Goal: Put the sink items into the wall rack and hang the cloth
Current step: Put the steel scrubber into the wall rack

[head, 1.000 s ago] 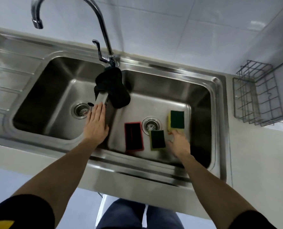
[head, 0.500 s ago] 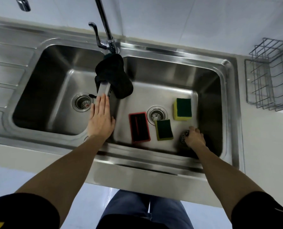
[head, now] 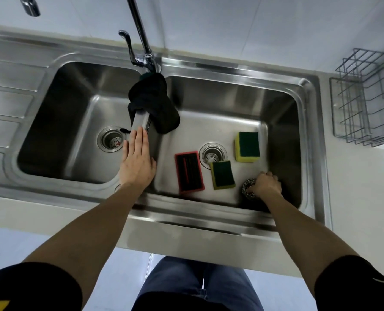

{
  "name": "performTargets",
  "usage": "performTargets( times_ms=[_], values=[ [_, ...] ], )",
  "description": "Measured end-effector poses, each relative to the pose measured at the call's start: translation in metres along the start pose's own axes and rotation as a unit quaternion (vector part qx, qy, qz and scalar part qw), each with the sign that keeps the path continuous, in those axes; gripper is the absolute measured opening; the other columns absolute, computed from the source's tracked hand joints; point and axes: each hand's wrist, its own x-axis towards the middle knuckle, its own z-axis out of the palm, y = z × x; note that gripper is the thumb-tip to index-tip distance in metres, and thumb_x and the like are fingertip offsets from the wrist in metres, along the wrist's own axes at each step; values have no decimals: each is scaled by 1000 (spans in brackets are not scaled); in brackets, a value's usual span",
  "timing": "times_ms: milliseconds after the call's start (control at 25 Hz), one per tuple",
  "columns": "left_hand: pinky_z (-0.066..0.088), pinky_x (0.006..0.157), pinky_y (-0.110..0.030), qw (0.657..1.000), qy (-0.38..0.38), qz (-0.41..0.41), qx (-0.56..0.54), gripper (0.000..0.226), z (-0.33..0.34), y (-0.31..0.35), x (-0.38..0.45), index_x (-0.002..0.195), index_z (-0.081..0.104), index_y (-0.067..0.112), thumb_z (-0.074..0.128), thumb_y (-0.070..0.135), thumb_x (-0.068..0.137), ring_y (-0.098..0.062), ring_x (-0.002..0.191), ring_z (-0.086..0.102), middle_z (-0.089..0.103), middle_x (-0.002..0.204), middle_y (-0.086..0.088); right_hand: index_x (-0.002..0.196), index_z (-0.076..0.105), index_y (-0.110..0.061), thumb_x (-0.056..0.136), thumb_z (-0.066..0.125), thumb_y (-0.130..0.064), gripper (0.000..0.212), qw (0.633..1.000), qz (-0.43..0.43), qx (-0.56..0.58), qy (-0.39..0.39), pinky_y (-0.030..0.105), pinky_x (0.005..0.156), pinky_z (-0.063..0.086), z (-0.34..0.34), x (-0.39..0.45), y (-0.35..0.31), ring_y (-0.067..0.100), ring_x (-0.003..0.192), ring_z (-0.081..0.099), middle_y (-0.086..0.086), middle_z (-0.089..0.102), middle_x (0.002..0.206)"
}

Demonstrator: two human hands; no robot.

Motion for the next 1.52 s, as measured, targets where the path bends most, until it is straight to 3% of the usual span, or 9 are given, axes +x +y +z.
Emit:
performTargets(
  times_ms=[200, 320, 480, 760, 1040, 1120, 1200, 1360, 1520],
  values=[
    [7, 122, -44, 1000, -3, 12, -27, 80, 2, -5, 2, 152, 1, 4, 46, 27, 90, -25, 150, -2, 1, 162, -12, 120, 57, -5, 74, 78, -46, 65, 999, -4, 30, -15, 39, 87, 53, -5, -11, 16, 31, 111, 58, 14, 58, 120],
    [5, 122, -44, 998, -9, 13, -60, 79, -2, -7, 3, 152, 2, 4, 47, 26, 91, -25, 150, -1, 1, 162, -12, 106, 55, -9, 73, 79, -44, 53, 996, -12, 89, -7, 33, 72, 50, -20, -18, 24, 26, 90, 61, 11, 66, 109],
    [11, 122, -42, 994, 26, 49, -90, 70, -21, 19, 11, 151, 16, 4, 47, 26, 92, -26, 149, 10, 14, 161, -13, 111, 51, -14, 68, 83, -42, 61, 971, -58, 215, 84, 30, 72, 45, -57, -30, 35, 25, 92, 62, 8, 67, 108],
    [22, 119, -46, 948, 125, 172, -237, 58, -115, 166, 55, 147, 31, 8, 50, 26, 94, -28, 144, 25, 26, 157, -12, 108, 52, -23, 65, 79, -47, 56, 867, -191, 331, 320, 34, 81, 54, -185, -77, 67, 20, 92, 65, 0, 67, 106],
    [24, 118, -45, 875, 205, 292, -328, 54, -214, 323, 61, 147, 31, 17, 44, 33, 98, -21, 144, 25, 26, 157, -4, 114, 51, -27, 69, 75, -43, 54, 736, -259, 320, 536, 38, 86, 54, -318, -142, 147, 14, 100, 59, -6, 60, 112],
    [23, 118, -43, 863, 208, 312, -339, 55, -233, 361, 55, 149, 28, 21, 39, 40, 98, -18, 145, 22, 23, 158, -1, 118, 52, -24, 70, 74, -40, 55, 715, -251, 296, 581, 38, 89, 52, -343, -151, 172, 18, 105, 58, -3, 60, 115],
    [21, 118, -40, 857, 203, 325, -344, 58, -244, 393, 48, 151, 22, 23, 35, 45, 98, -17, 146, 20, 20, 160, 0, 122, 53, -21, 72, 74, -37, 57, 722, -230, 258, 599, 35, 90, 49, -357, -151, 192, 21, 109, 55, 0, 59, 117],
    [10, 120, -36, 868, 173, 332, -327, 67, -245, 441, 33, 154, 7, 21, 26, 53, 98, -15, 149, 9, 9, 162, 0, 124, 54, -19, 76, 72, -32, 53, 778, -165, 152, 587, 39, 83, 48, -368, -137, 217, 28, 109, 52, 4, 58, 119],
    [3, 122, -36, 890, 130, 310, -307, 67, -239, 465, 32, 154, -1, 18, 19, 52, 99, -13, 149, -2, -1, 163, 0, 121, 60, -14, 79, 74, -31, 48, 821, -154, 108, 539, 39, 82, 52, -380, -124, 220, 34, 104, 62, 11, 69, 112]
  ],
)
